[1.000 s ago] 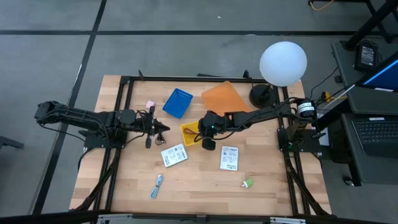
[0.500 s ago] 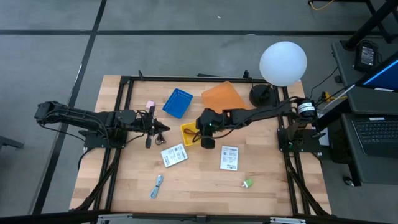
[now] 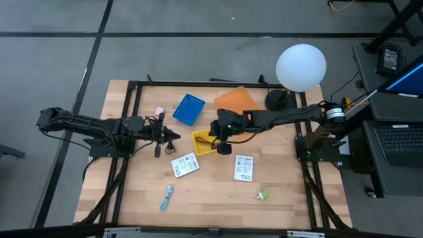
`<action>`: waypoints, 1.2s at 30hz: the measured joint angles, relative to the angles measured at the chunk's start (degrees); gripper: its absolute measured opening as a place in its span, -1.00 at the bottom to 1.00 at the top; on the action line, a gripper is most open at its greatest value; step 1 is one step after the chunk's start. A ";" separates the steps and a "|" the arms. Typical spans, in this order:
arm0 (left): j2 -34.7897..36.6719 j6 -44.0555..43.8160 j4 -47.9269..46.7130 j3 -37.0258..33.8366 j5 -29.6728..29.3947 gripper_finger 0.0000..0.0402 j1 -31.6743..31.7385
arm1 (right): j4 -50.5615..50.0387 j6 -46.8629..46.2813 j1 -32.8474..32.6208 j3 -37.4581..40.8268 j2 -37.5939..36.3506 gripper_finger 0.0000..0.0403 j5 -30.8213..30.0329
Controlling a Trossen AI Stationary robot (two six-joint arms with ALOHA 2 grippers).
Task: Pick and place items into bin
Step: Put the white charger adapter into the blue bin
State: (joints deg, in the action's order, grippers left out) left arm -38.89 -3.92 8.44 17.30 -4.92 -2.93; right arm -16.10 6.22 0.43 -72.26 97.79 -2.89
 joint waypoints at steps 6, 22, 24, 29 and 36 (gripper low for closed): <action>-0.01 -0.81 0.80 -0.02 -0.07 -0.98 -1.93 | 13.39 0.36 0.39 11.83 -6.49 -0.98 0.05; -0.64 6.66 0.86 -0.02 -15.04 -0.98 -2.98 | 53.21 6.19 7.49 38.95 -15.40 -0.97 0.09; -0.64 6.66 0.86 -0.02 -18.03 -0.98 -2.98 | 56.29 6.06 8.94 40.54 -15.40 -0.97 0.12; -0.64 6.66 0.86 -0.02 -21.25 -0.98 -2.98 | 58.26 4.49 11.05 41.74 -15.35 -0.96 0.47; -0.64 -2.01 0.82 -0.02 -24.06 -0.98 -2.96 | 59.74 4.37 11.47 41.70 -15.38 -0.96 5.76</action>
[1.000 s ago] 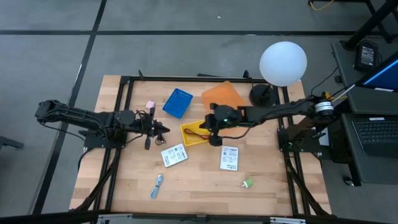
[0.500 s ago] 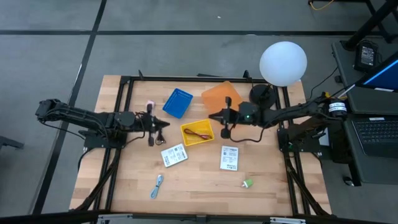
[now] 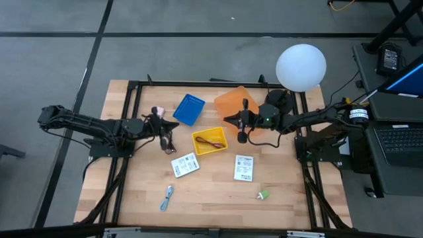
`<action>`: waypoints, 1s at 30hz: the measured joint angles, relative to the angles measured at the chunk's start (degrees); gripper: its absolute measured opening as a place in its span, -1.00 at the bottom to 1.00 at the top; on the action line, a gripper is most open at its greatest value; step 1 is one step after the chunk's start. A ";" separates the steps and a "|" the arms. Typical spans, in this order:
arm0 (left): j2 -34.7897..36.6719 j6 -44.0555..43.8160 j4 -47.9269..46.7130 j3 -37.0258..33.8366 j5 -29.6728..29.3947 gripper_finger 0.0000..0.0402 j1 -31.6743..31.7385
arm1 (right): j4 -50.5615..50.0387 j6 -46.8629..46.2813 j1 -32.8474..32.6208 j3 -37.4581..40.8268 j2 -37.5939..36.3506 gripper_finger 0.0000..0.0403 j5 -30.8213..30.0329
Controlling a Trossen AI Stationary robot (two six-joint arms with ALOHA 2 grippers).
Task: Pick and place items into bin
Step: Put the white charger adapter into the blue bin
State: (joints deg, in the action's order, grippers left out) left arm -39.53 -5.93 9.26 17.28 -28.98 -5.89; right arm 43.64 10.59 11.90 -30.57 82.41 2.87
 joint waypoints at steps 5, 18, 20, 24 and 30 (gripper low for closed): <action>0.00 -2.89 -2.76 1.32 -2.53 -0.98 0.80 | -0.11 0.20 0.79 0.00 0.02 -0.96 -0.11; -9.22 -21.25 -36.14 19.78 -4.85 -0.98 14.18 | -2.29 0.05 4.64 0.00 0.04 -0.96 -0.17; -11.50 -21.38 -38.58 22.27 -4.53 -0.98 16.79 | -2.30 0.08 4.98 0.00 0.04 -0.96 -0.17; -15.22 -20.99 -44.38 26.50 -2.14 -0.98 21.58 | -2.32 0.13 5.49 0.00 0.04 -0.96 -0.17; -19.80 -22.43 -51.62 29.82 3.44 -0.98 27.18 | -2.36 0.25 5.53 -0.02 0.04 -0.96 -0.16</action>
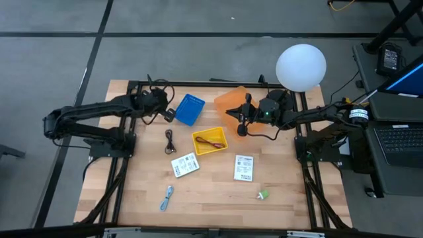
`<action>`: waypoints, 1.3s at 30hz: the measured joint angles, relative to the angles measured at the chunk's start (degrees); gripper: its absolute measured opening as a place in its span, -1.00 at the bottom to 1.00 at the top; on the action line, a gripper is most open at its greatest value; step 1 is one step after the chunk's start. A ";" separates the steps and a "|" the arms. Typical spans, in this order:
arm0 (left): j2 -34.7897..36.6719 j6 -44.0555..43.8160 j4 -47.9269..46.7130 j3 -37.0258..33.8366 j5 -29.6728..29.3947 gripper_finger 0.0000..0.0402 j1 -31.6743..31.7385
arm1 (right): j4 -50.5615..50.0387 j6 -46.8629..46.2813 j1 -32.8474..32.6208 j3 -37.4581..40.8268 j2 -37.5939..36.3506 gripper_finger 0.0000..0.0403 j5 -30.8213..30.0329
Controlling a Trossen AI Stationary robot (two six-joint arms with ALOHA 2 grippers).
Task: Pick and place items into bin
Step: Put the white charger adapter into the blue bin
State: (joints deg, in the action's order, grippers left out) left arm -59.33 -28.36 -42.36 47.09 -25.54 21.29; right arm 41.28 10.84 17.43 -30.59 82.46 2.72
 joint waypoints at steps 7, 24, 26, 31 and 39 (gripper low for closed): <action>-3.44 -1.02 -2.75 0.13 0.02 -0.92 3.64 | -0.03 1.78 0.00 0.00 0.00 -0.96 0.10; -9.37 -4.14 -5.50 0.13 -2.10 -0.30 5.12 | 3.04 4.88 0.04 -0.03 0.00 -0.96 0.11; -9.86 -4.39 -5.54 0.13 -2.49 -0.23 5.12 | 3.10 4.89 0.04 -0.03 0.00 -0.96 0.11; -11.20 -4.44 -5.52 0.13 -2.39 -0.11 5.12 | 3.10 4.89 0.04 -0.03 0.00 -0.96 0.11; -14.29 -6.29 -5.48 0.13 -1.99 -0.02 5.12 | 3.10 4.89 0.04 -0.03 0.00 -0.96 0.11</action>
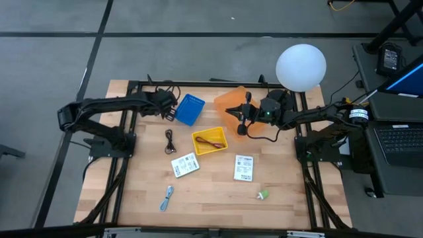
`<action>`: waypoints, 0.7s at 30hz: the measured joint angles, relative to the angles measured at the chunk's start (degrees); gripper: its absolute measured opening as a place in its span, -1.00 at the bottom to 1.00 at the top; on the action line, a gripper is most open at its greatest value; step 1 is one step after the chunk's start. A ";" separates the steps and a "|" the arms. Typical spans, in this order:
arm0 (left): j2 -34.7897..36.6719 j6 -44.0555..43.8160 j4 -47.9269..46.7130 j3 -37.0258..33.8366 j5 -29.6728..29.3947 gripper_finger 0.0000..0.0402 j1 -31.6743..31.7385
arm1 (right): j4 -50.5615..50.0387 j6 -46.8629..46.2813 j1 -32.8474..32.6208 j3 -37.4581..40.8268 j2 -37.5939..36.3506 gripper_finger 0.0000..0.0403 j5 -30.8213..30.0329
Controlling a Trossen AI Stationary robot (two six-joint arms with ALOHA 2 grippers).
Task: Pick and place items into bin
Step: Put the white charger adapter into the blue bin
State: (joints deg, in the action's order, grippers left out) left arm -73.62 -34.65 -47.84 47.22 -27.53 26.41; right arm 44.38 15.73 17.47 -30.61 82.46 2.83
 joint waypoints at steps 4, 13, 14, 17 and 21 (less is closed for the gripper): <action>-2.21 0.93 0.02 0.00 3.29 -0.03 0.72 | 0.00 -0.03 -0.02 0.00 0.00 -0.96 0.00; -9.36 4.81 -0.13 0.00 7.98 -0.03 7.06 | 0.00 -0.17 -0.02 0.00 0.00 -0.96 0.00; -9.94 5.22 -0.15 -0.02 8.90 -0.03 7.92 | -0.01 -0.17 -0.02 0.00 0.00 -0.96 0.02; -11.25 6.25 -0.11 -0.02 9.54 -0.03 9.88 | -0.02 -0.17 -0.02 0.00 0.00 -0.96 0.01; -12.22 6.95 0.60 -0.02 10.46 -0.03 11.79 | -0.02 -0.17 -0.02 -0.02 0.00 -0.96 0.02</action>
State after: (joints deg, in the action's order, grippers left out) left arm -85.85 -27.70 -47.24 47.20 -17.07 38.20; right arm 44.36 15.55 17.45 -30.63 82.46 2.85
